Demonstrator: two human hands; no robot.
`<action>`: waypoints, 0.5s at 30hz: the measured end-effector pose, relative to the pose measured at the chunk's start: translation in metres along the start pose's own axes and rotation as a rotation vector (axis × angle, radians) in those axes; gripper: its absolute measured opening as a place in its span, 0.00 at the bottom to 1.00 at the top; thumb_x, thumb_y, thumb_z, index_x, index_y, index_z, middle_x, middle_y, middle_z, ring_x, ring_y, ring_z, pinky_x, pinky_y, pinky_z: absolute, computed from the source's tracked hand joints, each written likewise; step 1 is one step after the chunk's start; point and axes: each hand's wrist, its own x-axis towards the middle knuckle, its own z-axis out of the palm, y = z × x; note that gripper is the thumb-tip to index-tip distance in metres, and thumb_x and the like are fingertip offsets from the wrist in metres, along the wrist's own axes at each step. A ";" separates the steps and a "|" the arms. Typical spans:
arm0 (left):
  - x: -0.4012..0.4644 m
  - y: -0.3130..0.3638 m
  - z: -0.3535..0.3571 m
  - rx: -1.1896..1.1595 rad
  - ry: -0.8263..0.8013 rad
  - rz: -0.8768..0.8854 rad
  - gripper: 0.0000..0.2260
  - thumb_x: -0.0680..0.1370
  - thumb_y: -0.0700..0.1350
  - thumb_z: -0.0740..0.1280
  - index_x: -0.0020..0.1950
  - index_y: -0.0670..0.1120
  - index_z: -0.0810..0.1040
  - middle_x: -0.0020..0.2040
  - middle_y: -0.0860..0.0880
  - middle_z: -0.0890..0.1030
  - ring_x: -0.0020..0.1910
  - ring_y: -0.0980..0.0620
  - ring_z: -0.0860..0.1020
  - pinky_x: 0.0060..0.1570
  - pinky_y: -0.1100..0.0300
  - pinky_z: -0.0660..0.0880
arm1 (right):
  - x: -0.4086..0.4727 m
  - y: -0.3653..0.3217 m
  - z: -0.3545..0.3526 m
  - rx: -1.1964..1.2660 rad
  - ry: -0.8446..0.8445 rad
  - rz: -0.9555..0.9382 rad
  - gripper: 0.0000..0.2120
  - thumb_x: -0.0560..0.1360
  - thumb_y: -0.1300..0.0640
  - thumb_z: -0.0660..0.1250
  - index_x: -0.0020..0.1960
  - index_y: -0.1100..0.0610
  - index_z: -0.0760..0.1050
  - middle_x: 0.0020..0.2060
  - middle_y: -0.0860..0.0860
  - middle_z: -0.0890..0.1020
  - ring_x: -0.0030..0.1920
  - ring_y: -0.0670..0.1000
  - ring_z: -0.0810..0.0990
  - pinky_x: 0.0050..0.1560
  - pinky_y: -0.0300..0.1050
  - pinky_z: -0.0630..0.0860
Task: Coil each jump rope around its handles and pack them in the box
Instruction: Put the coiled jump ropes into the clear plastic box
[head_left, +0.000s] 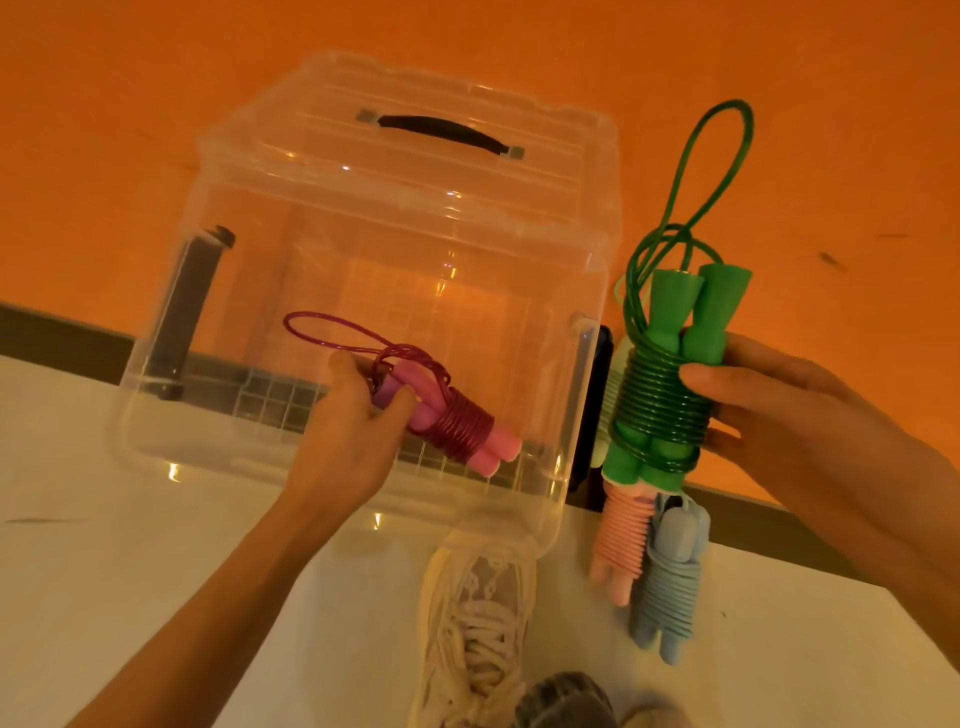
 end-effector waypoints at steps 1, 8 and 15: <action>0.001 -0.002 0.001 0.032 -0.004 -0.012 0.12 0.79 0.45 0.65 0.57 0.47 0.65 0.47 0.48 0.79 0.45 0.45 0.82 0.48 0.39 0.79 | 0.000 0.000 0.000 -0.004 0.002 0.001 0.32 0.56 0.44 0.78 0.58 0.55 0.81 0.56 0.53 0.83 0.57 0.54 0.81 0.55 0.45 0.78; 0.006 -0.013 0.012 0.109 -0.078 -0.092 0.12 0.79 0.46 0.66 0.57 0.45 0.65 0.45 0.46 0.79 0.44 0.46 0.82 0.49 0.42 0.79 | -0.001 -0.005 0.006 -0.089 0.027 0.032 0.25 0.62 0.52 0.70 0.58 0.56 0.80 0.55 0.52 0.83 0.58 0.57 0.80 0.60 0.56 0.73; 0.015 -0.021 0.014 0.282 -0.120 -0.152 0.13 0.78 0.50 0.66 0.55 0.42 0.70 0.46 0.46 0.80 0.44 0.48 0.80 0.41 0.54 0.77 | 0.002 -0.007 0.009 -0.152 0.020 0.030 0.24 0.62 0.52 0.70 0.57 0.56 0.81 0.53 0.51 0.84 0.55 0.53 0.82 0.54 0.50 0.74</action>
